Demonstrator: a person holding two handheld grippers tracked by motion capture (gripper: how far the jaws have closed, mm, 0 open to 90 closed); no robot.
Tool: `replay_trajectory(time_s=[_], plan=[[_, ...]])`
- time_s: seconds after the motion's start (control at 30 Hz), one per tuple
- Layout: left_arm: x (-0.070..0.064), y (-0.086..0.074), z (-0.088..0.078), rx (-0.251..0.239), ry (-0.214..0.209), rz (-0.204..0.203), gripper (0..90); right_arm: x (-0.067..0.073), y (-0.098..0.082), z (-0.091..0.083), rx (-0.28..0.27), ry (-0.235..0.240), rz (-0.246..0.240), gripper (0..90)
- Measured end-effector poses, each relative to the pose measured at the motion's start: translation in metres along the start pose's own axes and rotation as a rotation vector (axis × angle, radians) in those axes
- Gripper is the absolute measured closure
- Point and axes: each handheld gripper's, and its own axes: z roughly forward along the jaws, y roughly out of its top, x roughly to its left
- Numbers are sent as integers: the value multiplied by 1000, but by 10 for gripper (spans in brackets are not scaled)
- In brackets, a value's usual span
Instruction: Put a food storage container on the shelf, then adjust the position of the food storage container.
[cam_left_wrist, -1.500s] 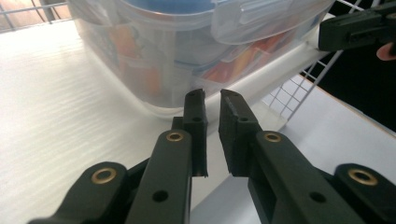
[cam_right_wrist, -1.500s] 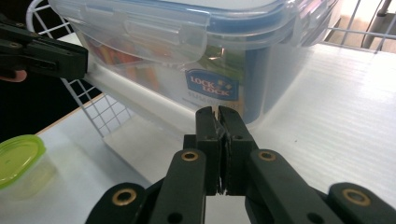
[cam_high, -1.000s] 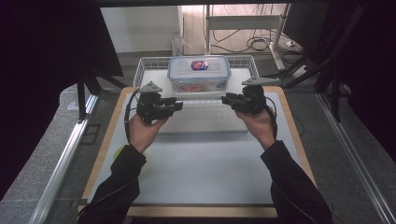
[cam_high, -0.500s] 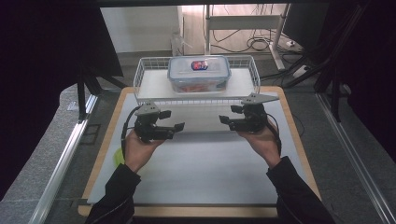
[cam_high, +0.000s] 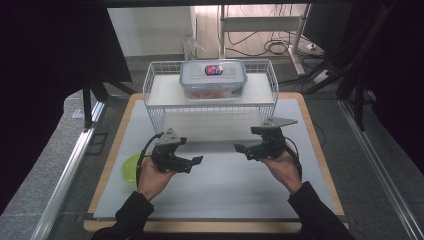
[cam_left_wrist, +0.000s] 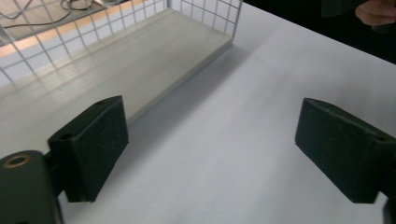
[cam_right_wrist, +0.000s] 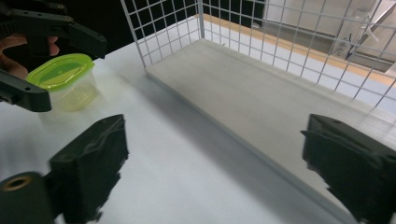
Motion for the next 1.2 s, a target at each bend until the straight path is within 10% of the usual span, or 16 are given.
replay_trajectory(time_s=[0.47,0.7,1.2], plan=[[-25,-43,-3,-51,-7,32,33,26,-45,-4,41,-36,-15,0],[-43,-62,5,18,7,79,20,38,-61,-11,50,-30,-17,0],[-42,-65,10,93,8,25,39,30,-84,-6,104,-57,-17,0]])
